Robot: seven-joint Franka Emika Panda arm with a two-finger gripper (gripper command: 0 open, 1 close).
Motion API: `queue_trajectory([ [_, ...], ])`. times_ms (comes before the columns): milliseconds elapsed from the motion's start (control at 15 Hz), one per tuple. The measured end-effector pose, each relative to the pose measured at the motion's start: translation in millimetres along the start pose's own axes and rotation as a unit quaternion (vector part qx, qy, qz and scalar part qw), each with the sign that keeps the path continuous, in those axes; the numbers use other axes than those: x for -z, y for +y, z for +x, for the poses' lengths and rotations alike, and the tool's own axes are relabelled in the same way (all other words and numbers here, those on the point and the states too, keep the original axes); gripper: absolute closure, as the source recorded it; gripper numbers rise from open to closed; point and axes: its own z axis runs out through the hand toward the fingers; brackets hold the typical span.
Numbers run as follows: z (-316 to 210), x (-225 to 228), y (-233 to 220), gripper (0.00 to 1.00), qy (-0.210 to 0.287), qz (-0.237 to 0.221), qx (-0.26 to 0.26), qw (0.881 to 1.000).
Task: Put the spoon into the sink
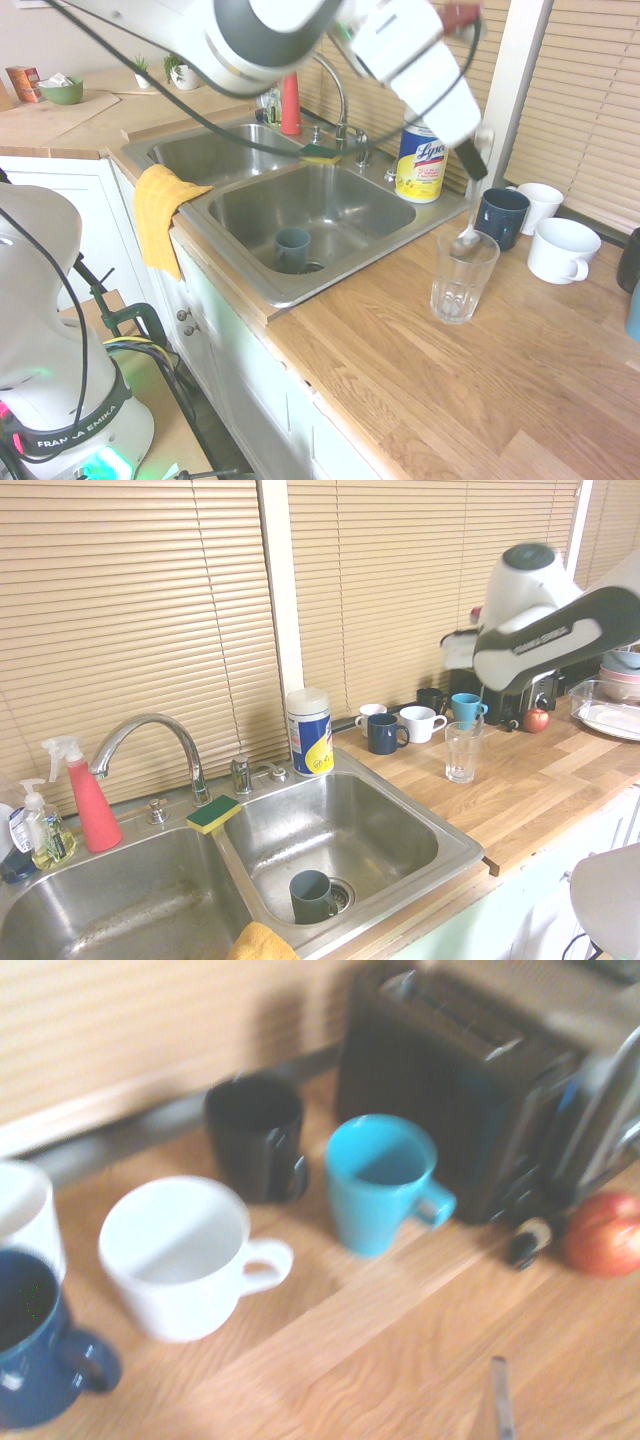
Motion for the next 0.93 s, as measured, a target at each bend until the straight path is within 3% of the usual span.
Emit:
queue_trajectory([
  [200, 19, 38, -4, 1.0, 0.014, 0.011, 0.008, 1.0],
  [333, -4, 54, -31, 1.0, 0.018, 0.018, 0.043, 0.999],
  [600, -126, 69, -99, 1.0, 0.025, 0.021, 0.15, 0.988],
  [933, -265, 74, -136, 1.0, 0.019, -0.001, 0.275, 0.961],
])
